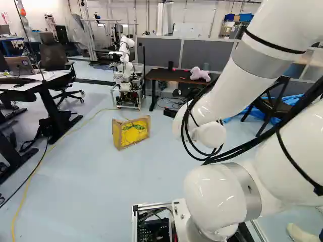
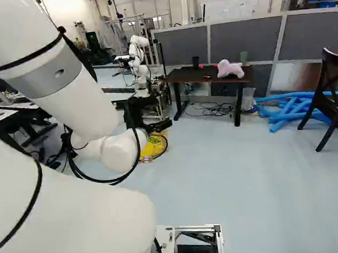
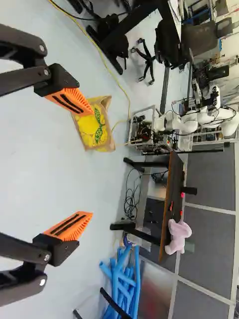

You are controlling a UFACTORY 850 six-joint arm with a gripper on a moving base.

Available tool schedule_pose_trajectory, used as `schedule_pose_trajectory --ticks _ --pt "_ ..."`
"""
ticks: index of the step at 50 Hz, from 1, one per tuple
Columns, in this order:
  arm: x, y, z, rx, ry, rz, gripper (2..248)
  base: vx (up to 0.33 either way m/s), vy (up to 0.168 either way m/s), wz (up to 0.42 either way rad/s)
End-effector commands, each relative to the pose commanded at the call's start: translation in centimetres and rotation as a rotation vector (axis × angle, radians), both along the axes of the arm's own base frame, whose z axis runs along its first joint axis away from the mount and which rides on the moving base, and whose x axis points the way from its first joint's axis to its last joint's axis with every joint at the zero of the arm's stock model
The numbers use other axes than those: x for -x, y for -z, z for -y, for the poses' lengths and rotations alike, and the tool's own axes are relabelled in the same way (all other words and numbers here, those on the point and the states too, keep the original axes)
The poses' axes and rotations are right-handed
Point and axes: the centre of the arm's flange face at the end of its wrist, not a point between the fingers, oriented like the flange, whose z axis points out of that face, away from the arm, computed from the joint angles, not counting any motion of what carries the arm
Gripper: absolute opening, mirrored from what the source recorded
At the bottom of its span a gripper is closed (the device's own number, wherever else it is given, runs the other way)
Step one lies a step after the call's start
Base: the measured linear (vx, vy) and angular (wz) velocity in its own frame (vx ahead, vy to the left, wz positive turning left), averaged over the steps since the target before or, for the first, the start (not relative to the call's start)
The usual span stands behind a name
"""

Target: Pick up the bag on the ground and place it on the table

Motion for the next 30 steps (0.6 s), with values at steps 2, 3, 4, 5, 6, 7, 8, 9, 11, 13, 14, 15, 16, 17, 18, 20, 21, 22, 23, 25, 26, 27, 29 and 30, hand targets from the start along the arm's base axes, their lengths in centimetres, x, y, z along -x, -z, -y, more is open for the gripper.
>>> schedule_pose_trajectory --ticks 2,3,4,5,6,7,8,9,11,13,14,15,16,17,18,20,21,22,23,25,26,27,29,30 --pt "0.00 0.00 0.00 0.000 0.000 0.000 247 0.121 0.007 0.010" --pt "0.00 0.00 0.00 0.000 0.000 0.000 247 0.117 0.005 0.007" --pt "0.00 0.00 0.00 0.000 0.000 0.000 247 0.119 0.003 0.002" --pt "0.00 0.00 0.00 0.000 0.000 0.000 247 0.124 0.001 0.000" --pt "0.00 0.00 0.00 0.000 0.000 0.000 247 0.125 0.001 0.004" --pt "0.00 0.00 0.00 0.000 0.000 0.000 247 0.131 0.002 0.008" --pt "0.00 0.00 0.00 0.000 0.000 0.000 247 0.153 0.006 0.006" --pt "0.00 0.00 0.00 0.000 0.000 0.000 247 0.149 0.004 0.004" --pt "0.00 0.00 0.00 0.000 0.000 0.000 247 0.133 0.003 -0.001" --pt "0.00 0.00 0.00 0.000 0.000 0.000 247 0.137 0.008 0.002" --pt "0.00 0.00 0.00 0.000 0.000 0.000 247 0.137 0.006 0.006" --pt "0.00 0.00 0.00 0.000 0.000 0.000 247 0.137 0.006 0.009" --pt "0.00 0.00 0.00 0.000 0.000 0.000 247 0.158 0.003 0.009" --pt "0.00 0.00 0.00 0.000 0.000 0.000 247 0.136 0.003 0.000" --pt "0.00 0.00 0.00 0.000 0.000 0.000 247 0.141 0.004 0.000" --pt "0.00 0.00 0.00 0.000 0.000 0.000 247 0.145 0.008 0.000" --pt "0.00 0.00 0.00 0.000 0.000 0.000 247 0.168 0.009 0.004" --pt "0.00 0.00 0.00 0.000 0.000 0.000 247 0.148 0.009 0.007" --pt "0.00 0.00 0.00 0.000 0.000 0.000 247 0.151 0.004 0.005" --pt "0.00 0.00 0.00 0.000 0.000 0.000 247 0.152 0.002 0.007" --pt "0.00 0.00 0.00 0.000 0.000 0.000 247 0.172 0.003 0.008" --pt "0.00 0.00 0.00 0.000 0.000 0.000 247 0.156 0.004 0.003" --pt "0.00 0.00 0.00 0.000 0.000 0.000 247 0.160 0.006 -0.001" --pt "0.00 0.00 0.00 0.000 0.000 0.000 247 0.170 0.008 0.001"
